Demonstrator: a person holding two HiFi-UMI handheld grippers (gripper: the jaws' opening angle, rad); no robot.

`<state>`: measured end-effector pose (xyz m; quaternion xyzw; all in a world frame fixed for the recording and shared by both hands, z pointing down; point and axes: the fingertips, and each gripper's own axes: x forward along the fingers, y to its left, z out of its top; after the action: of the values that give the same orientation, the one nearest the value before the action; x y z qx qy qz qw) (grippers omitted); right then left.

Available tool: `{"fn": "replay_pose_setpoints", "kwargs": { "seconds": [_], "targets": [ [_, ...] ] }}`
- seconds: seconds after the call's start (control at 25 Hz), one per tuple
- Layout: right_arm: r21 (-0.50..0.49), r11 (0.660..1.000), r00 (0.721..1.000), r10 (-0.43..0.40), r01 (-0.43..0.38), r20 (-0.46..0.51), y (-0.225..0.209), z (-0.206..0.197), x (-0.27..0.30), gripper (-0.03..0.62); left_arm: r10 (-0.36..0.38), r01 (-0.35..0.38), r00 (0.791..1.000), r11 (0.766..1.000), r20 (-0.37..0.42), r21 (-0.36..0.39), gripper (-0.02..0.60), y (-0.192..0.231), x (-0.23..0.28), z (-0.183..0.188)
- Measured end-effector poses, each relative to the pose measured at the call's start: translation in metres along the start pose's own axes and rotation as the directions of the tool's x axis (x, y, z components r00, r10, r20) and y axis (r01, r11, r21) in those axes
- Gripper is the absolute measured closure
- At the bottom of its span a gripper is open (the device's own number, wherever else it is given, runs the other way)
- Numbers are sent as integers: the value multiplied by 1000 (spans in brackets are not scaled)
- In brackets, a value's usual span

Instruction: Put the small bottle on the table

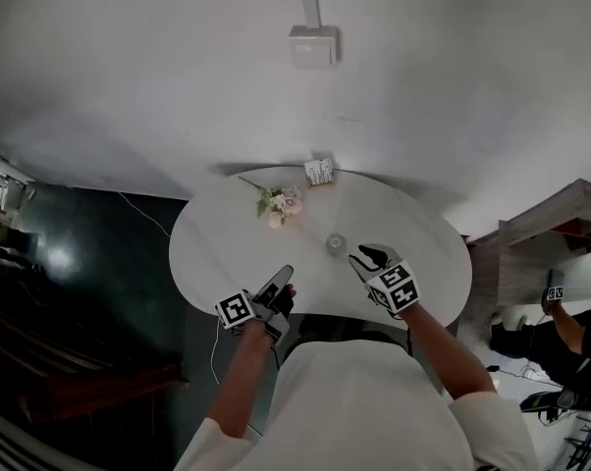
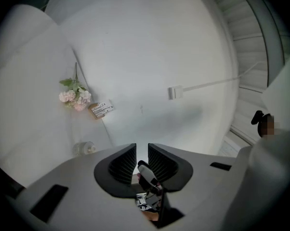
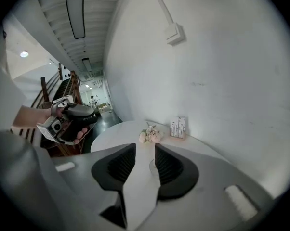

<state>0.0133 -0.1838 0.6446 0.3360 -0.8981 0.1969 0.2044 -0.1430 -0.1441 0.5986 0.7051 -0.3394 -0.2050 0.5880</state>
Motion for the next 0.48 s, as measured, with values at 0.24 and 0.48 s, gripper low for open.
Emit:
{"fn": "replay_pose_setpoints", "kwargs": {
  "seconds": [0.24, 0.48],
  "targets": [
    [54, 993, 995, -103, 102, 18, 18, 14, -31, 476, 52, -29, 995, 966, -83, 257, 549, -16, -4, 8],
    [104, 979, 980, -186, 178, 74, 44, 34, -53, 508, 98, -24, 985, 894, -143, 448, 566, -31, -12, 18]
  ]
}}
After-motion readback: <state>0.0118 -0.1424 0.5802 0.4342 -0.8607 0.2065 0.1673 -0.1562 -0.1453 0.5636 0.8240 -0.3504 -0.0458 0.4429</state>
